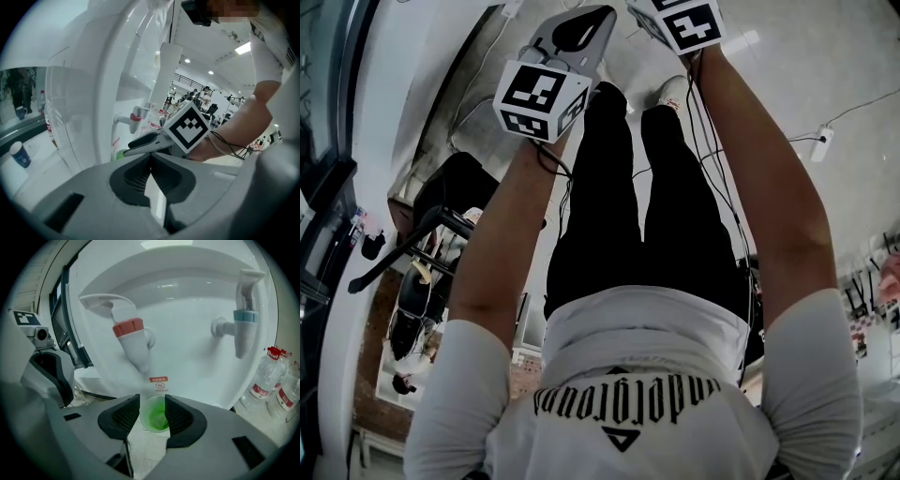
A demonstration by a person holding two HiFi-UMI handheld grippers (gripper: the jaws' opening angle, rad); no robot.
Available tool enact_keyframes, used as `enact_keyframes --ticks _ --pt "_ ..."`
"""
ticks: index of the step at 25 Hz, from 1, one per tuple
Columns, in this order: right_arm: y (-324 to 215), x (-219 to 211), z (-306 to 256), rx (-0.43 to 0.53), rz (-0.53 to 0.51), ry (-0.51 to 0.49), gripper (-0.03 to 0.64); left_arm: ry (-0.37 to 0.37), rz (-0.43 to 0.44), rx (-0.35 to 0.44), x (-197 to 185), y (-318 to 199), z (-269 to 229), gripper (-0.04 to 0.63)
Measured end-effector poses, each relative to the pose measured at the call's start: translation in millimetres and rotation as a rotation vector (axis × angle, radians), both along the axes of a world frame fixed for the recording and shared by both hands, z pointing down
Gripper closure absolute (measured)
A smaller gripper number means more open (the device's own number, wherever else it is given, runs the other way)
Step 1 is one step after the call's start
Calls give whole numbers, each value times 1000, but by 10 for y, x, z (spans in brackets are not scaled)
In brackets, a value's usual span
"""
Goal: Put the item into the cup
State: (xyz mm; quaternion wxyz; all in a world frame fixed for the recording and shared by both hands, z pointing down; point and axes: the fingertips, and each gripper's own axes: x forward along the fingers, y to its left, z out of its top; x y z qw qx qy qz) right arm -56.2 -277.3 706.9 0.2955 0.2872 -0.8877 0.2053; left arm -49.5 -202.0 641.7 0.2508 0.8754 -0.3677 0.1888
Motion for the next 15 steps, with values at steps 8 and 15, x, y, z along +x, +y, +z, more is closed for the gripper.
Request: enact_keyframes --ticks 8,15 --pt "124 162 -288 1 93 -30 477 -2 -19 5 -24 38 -134 580" --pt "324 370 -792 50 116 -32 532 1 -26 6 35 120 -445 580"
